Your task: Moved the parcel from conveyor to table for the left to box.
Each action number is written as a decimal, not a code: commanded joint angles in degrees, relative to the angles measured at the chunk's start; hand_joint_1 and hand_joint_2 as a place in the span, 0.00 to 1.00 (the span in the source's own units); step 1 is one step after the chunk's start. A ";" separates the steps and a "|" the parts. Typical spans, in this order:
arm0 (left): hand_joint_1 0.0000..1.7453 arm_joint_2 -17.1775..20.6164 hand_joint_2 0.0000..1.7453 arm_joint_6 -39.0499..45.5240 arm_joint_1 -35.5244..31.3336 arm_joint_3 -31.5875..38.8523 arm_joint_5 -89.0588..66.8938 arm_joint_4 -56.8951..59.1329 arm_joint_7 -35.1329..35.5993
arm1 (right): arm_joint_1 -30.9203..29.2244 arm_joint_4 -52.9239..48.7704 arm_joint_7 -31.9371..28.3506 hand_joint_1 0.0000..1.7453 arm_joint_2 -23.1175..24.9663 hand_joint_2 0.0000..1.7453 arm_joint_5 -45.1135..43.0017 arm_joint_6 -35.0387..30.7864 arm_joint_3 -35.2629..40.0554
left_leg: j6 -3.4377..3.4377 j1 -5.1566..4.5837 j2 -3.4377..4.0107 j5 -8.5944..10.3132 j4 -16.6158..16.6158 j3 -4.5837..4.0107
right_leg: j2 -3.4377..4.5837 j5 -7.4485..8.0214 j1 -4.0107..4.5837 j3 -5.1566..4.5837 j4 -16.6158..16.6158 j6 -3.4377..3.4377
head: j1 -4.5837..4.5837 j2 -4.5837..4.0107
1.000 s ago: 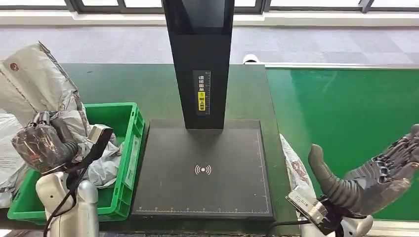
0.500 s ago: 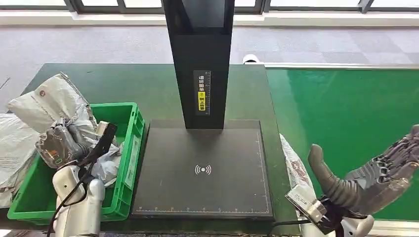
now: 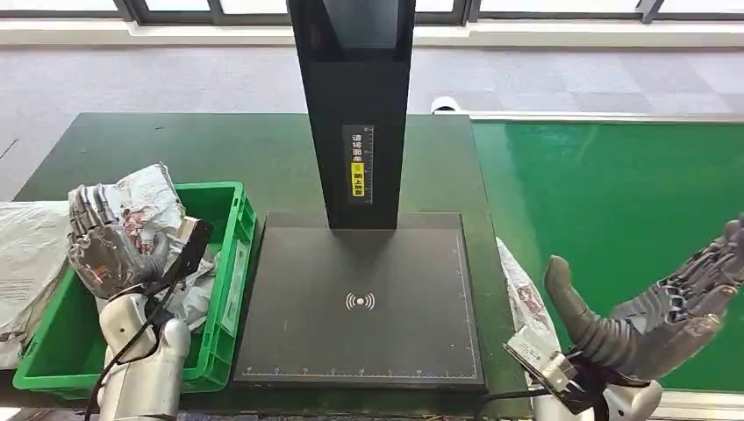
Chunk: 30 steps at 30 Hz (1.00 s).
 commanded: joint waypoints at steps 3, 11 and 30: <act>0.00 -0.95 1.00 0.50 0.15 0.34 0.92 -6.11 -4.41 | -1.35 1.79 -0.05 0.00 2.36 1.00 1.21 0.13 -6.60 | -0.02 0.09 -0.05 0.04 -0.06 0.00 | -0.07 0.05 0.10 0.06 -0.11 -0.06 | 0.00 0.00; 0.00 -12.37 1.00 0.50 2.69 10.77 47.35 -24.93 -48.14 | -5.04 10.86 3.87 0.00 2.36 1.00 11.07 0.13 -19.48 | 0.04 0.11 -0.01 0.02 -0.09 0.03 | 0.00 0.10 0.11 0.17 -0.26 -0.01 | 0.00 -0.02; 0.00 -5.98 1.00 -5.75 15.64 -5.18 73.46 -36.85 -49.50 | -11.90 42.59 44.08 0.00 -10.02 1.00 20.75 12.52 -17.06 | 0.01 0.06 -0.06 -0.01 -0.07 -0.01 | -0.11 0.01 0.08 0.10 -0.15 -0.01 | 0.00 -0.02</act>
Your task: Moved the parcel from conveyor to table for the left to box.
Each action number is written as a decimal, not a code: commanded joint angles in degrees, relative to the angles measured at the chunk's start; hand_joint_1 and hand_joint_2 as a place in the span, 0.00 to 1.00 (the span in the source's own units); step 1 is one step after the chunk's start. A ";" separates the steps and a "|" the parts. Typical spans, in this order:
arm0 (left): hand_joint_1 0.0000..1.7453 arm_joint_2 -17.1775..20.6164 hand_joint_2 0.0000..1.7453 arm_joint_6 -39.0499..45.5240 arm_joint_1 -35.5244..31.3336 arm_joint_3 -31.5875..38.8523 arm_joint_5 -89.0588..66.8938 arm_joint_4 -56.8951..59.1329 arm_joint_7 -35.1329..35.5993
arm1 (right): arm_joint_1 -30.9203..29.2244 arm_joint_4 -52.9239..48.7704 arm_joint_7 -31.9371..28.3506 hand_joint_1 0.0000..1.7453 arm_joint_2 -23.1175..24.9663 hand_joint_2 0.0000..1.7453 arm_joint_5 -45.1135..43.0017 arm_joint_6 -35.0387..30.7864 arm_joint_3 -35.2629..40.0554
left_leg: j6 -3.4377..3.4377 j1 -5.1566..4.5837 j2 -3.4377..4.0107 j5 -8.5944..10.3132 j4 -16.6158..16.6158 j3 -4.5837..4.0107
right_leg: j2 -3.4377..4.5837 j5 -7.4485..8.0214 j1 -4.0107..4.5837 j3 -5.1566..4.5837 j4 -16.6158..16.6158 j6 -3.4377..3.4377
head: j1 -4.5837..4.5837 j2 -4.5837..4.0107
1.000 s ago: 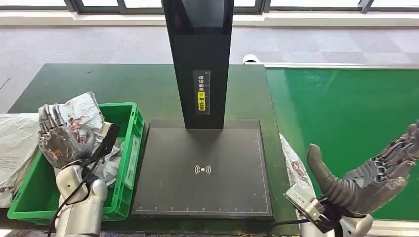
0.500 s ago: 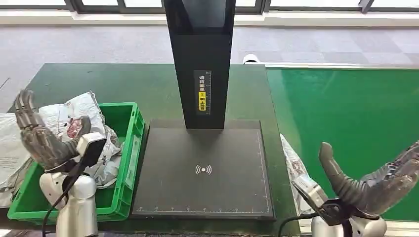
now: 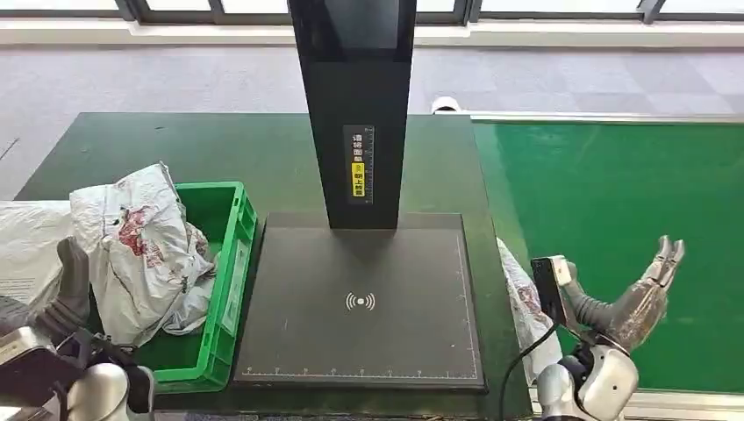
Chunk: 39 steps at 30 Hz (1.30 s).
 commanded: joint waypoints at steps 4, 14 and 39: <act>0.00 2.16 1.00 -1.72 0.66 -2.16 1.45 -1.92 0.04 | -5.47 11.71 3.84 0.00 -3.73 1.00 -1.45 6.05 -2.55 | -0.01 0.04 0.05 0.05 -0.10 0.08 | 0.04 0.08 0.05 0.08 -0.14 -0.04 | -0.02 0.02; 0.00 2.08 1.00 -1.82 0.65 -2.13 1.49 -1.90 -0.01 | -5.40 11.73 4.31 0.00 -3.73 1.00 -1.58 7.01 -2.48 | -0.01 0.02 0.02 0.03 -0.08 0.09 | 0.01 0.04 0.03 0.09 -0.10 -0.05 | 0.00 0.02; 0.00 2.18 1.00 -3.68 -0.66 -2.15 -1.74 -1.56 2.34 | -5.64 22.55 10.81 0.00 -7.76 1.00 -6.04 29.70 0.62 | -0.01 0.04 0.00 0.07 -0.14 0.11 | -0.02 0.07 0.05 0.11 -0.17 -0.05 | -0.02 0.02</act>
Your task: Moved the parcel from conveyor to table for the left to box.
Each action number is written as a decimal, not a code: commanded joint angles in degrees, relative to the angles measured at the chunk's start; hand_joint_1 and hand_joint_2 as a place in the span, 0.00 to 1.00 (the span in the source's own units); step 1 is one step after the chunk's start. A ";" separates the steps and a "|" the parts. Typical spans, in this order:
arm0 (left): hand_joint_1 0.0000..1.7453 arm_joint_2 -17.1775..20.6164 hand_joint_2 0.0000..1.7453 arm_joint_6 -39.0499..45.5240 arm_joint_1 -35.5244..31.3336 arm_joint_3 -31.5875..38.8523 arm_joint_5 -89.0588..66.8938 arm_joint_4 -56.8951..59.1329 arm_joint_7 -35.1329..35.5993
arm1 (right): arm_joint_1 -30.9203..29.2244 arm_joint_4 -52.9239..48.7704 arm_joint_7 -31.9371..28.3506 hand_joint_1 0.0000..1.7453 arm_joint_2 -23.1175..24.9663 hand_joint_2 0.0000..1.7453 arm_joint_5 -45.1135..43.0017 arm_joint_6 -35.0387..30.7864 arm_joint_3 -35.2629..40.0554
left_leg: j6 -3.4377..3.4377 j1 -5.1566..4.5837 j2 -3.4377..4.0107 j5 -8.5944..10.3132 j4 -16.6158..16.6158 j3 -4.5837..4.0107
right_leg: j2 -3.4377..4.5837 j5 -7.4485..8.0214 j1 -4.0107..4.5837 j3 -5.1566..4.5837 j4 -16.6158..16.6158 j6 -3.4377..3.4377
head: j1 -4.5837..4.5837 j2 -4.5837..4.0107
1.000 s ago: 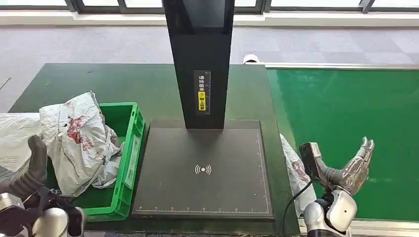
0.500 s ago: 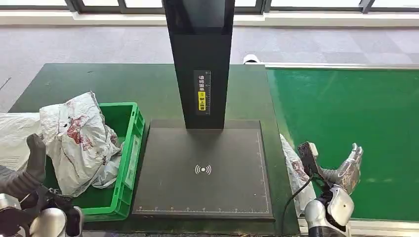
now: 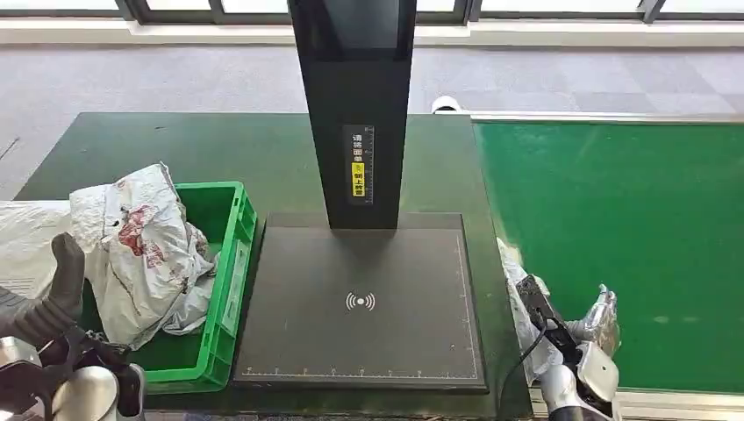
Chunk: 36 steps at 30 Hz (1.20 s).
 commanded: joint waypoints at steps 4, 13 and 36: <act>0.00 0.71 1.00 -0.01 -0.71 -0.71 -0.52 2.05 0.40 | -1.36 6.16 -0.55 0.00 -2.15 1.00 -1.13 3.14 1.12 | 0.00 0.01 -0.02 0.03 -0.06 0.06 | -0.03 0.02 0.02 0.08 -0.07 -0.03 | 0.00 0.00; 0.00 0.83 1.00 -0.37 -0.70 -0.77 -0.74 2.12 0.60 | -0.90 5.39 -4.73 0.00 -2.52 1.00 -3.15 5.25 2.62 | -0.01 0.03 -0.02 0.03 -0.07 0.06 | -0.03 0.03 0.03 0.09 -0.08 -0.05 | 0.00 0.00; 0.00 1.90 1.00 -3.38 -1.97 0.06 -1.26 3.56 1.45 | 2.19 3.72 -18.24 1.00 -5.02 1.00 -13.31 12.87 10.62 | -0.02 0.03 -0.02 0.00 -0.06 0.10 | 0.01 -0.01 0.04 0.09 -0.05 -0.04 | 0.00 0.02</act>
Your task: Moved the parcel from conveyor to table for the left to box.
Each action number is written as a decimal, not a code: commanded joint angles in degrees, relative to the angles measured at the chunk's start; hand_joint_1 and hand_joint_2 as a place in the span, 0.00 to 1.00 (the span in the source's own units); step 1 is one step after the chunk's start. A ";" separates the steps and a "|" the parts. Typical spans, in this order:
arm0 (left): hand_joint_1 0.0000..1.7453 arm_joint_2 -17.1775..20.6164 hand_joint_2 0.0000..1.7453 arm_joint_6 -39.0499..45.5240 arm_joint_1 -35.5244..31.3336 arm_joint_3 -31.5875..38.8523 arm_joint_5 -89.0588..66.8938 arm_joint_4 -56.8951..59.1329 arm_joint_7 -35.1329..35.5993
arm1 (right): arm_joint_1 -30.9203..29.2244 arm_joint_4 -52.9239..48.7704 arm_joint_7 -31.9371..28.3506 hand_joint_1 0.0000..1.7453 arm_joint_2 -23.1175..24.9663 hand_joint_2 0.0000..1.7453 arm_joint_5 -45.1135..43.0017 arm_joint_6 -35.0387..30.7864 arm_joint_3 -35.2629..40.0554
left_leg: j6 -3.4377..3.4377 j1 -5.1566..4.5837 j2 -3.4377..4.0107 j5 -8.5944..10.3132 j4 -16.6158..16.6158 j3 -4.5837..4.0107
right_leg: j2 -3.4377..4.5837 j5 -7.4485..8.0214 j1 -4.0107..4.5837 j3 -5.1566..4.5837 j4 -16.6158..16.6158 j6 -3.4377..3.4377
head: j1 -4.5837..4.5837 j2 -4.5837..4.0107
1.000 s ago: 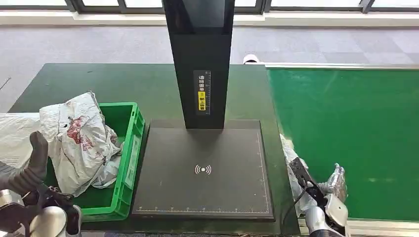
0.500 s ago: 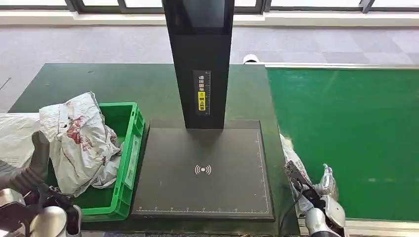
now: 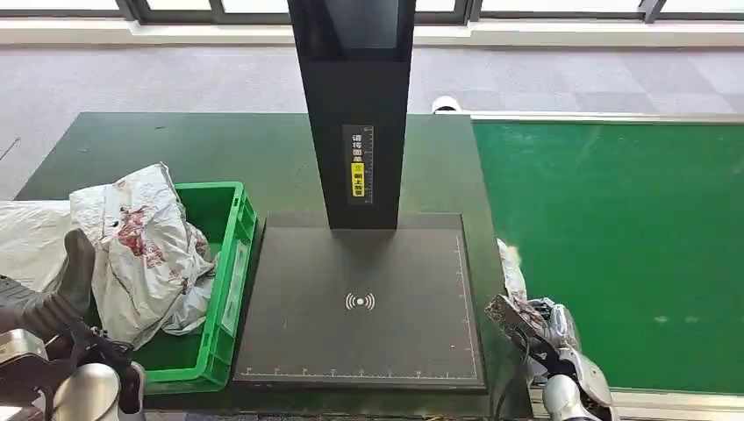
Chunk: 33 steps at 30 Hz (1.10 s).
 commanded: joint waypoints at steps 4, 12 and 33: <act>0.00 1.55 1.00 -0.62 -0.79 0.56 0.07 2.46 0.19 | -0.34 1.55 -2.51 1.00 -1.75 1.00 -1.48 0.03 4.19 | -0.04 0.02 0.00 -0.03 -0.08 0.07 | -0.01 -0.03 0.03 0.08 -0.08 -0.05 | 0.02 0.00; 0.00 1.52 1.00 -0.63 -0.51 0.68 0.12 2.28 0.14 | -0.49 1.12 -2.61 1.00 -1.68 1.00 -1.54 -0.18 4.19 | -0.06 0.04 0.04 -0.02 -0.13 0.08 | 0.03 -0.01 0.05 0.08 -0.13 -0.09 | 0.02 -0.02; 0.00 -1.48 1.00 1.46 1.68 1.11 1.09 0.64 -1.79 | 6.10 -37.93 -23.56 1.00 9.62 1.00 -16.40 -44.79 -5.83 | -0.06 -0.03 -0.12 0.01 -0.03 -0.34 | -0.15 -0.06 -0.05 -0.40 0.09 -0.09 | 0.00 -0.02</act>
